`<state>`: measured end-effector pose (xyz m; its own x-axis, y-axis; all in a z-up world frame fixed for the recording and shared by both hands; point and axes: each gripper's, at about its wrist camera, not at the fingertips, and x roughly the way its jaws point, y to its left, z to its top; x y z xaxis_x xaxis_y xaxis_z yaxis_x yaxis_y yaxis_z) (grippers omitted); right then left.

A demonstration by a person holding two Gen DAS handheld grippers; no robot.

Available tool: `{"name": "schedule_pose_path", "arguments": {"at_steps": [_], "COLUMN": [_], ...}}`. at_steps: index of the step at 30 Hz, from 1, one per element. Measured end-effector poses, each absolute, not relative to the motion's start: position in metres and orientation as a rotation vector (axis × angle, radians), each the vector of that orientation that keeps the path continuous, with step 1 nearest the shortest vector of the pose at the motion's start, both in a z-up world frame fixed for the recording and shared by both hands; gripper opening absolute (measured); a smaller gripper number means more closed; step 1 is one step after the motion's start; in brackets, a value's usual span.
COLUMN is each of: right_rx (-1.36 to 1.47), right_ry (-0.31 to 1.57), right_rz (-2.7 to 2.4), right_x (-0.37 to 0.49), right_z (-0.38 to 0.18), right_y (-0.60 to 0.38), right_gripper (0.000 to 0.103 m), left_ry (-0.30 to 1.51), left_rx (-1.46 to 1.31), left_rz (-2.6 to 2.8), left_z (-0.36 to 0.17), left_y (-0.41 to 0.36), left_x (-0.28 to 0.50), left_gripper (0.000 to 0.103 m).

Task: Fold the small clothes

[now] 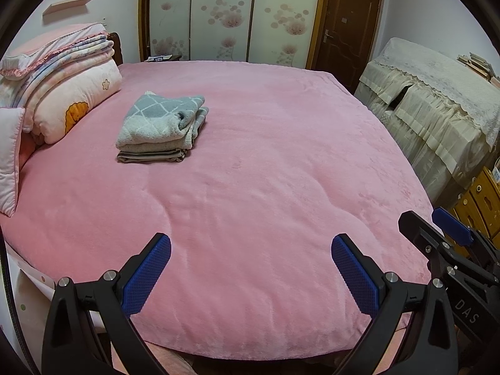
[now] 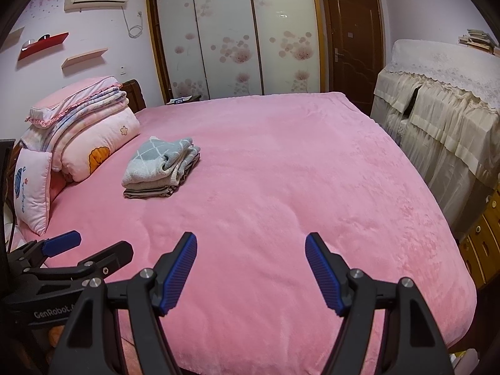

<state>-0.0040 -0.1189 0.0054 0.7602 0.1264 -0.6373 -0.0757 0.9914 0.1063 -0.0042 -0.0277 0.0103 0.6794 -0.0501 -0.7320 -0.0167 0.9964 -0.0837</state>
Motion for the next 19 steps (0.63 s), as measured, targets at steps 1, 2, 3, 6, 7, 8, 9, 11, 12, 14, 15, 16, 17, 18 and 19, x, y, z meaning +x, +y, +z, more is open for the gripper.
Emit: {"name": "schedule_pose_path", "arguments": {"at_steps": [1,2,3,6,7,8,9,11,12,14,15,16,17,18,19], "right_rx": [0.075,0.076,0.077,0.077,0.079,0.077,0.077,0.076,0.077,0.076,0.076,0.076,0.077,0.079,0.077], "right_ry": [0.7,0.699,0.7,0.701,0.701,0.701,0.7,0.7,0.7,0.701,0.701,0.701,0.701,0.701,0.701], "right_rz": [0.11,0.111,0.112,0.112,0.112,0.112,0.111,0.111,0.112,0.112,0.112,0.111,0.112,0.113,0.113], "right_x": [-0.0042,-0.0036,-0.0036,-0.0038,-0.004,-0.0038,-0.0038,-0.0042,-0.0036,-0.0039,-0.0036,-0.0037,-0.0036,-0.0037,-0.0036], "right_z": [0.0053,0.0048,0.0044,0.0041,0.004,0.0042,0.0042,0.004,0.0042,0.0039,0.0042,0.0042,0.0043,0.0043,0.0043], "right_y": [-0.1188,-0.1192,-0.1194,-0.1194,-0.1195,-0.1193,-0.1194,-0.1195,-0.1199,-0.1198,-0.1199,-0.1199,-0.12,-0.1202,-0.1201], "right_gripper": [0.072,0.072,0.072,0.072,0.072,0.072,0.072,0.072,0.072,0.072,0.072,0.072,0.072,0.072,0.072], "left_ry": [0.824,0.825,0.825,0.825,0.825,0.825,0.826,0.826,0.826,0.826,0.827,0.829,0.829,0.829,0.83], "left_rx": [-0.086,-0.086,-0.085,-0.084,-0.085,-0.085,-0.085,-0.085,-0.085,-0.085,-0.085,-0.084,-0.084,-0.084,-0.084], "left_rz": [-0.018,-0.017,-0.016,-0.016,-0.017,-0.017,-0.016,-0.016,-0.017,-0.019,-0.02,-0.022,-0.022,-0.023,-0.024], "left_z": [0.0104,0.0105,0.0104,0.0109,0.0108,0.0109,0.0111,0.0112,0.0111,0.0115,0.0115,0.0114,0.0112,0.011,0.0111], "left_y": [-0.0275,-0.0275,-0.0283,-0.0291,-0.0292,-0.0295,-0.0297,-0.0299,-0.03,-0.0297,-0.0297,-0.0291,-0.0287,-0.0285,-0.0287], "left_x": [-0.0044,-0.0046,-0.005,-0.0056,-0.0055,-0.0057,-0.0061,-0.0063,-0.0064,-0.0077,-0.0076,-0.0083,-0.0087,-0.0086,-0.0089], "left_gripper": [0.102,0.102,0.102,0.102,0.102,0.102,0.102,0.102,0.102,0.102,0.102,0.102,0.102,0.102,0.102]}}
